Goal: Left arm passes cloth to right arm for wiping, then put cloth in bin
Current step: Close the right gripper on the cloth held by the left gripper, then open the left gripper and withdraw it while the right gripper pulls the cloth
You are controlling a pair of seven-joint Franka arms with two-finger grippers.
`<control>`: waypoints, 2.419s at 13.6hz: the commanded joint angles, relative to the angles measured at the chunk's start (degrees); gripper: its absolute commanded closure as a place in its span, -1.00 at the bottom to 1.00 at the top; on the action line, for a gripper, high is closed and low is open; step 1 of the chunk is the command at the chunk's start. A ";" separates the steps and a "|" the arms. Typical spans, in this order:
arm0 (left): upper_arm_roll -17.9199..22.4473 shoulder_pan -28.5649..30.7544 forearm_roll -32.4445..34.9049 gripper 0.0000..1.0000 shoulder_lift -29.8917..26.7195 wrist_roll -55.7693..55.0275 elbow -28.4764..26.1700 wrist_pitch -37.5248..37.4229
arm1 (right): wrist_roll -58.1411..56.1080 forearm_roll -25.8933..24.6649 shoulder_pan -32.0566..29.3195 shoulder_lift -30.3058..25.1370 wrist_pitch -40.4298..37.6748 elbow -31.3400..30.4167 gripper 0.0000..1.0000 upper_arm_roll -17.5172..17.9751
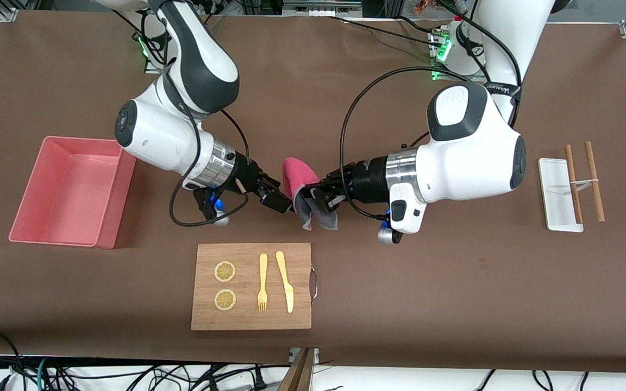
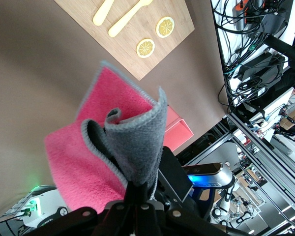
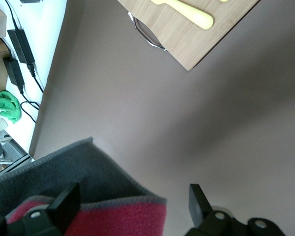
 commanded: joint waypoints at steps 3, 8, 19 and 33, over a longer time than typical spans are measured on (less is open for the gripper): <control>0.14 -0.15 0.39 1.00 -0.17 -0.05 0.24 0.29 | 1.29 2.38 0.87 -0.20 -0.86 -0.06 -0.97 0.63; 0.23 -0.15 0.21 1.00 -0.17 -0.13 0.24 0.29 | 6.13 4.75 -0.26 -0.20 -8.05 -0.06 -0.95 0.55; 0.23 -0.15 0.21 1.00 0.10 0.13 0.24 0.38 | 9.11 15.83 -4.31 -0.38 -16.68 -0.06 -0.31 0.64; 0.23 0.38 0.03 -0.16 0.45 0.66 0.94 0.47 | 11.76 19.00 -4.31 -0.11 -16.68 0.03 1.00 0.64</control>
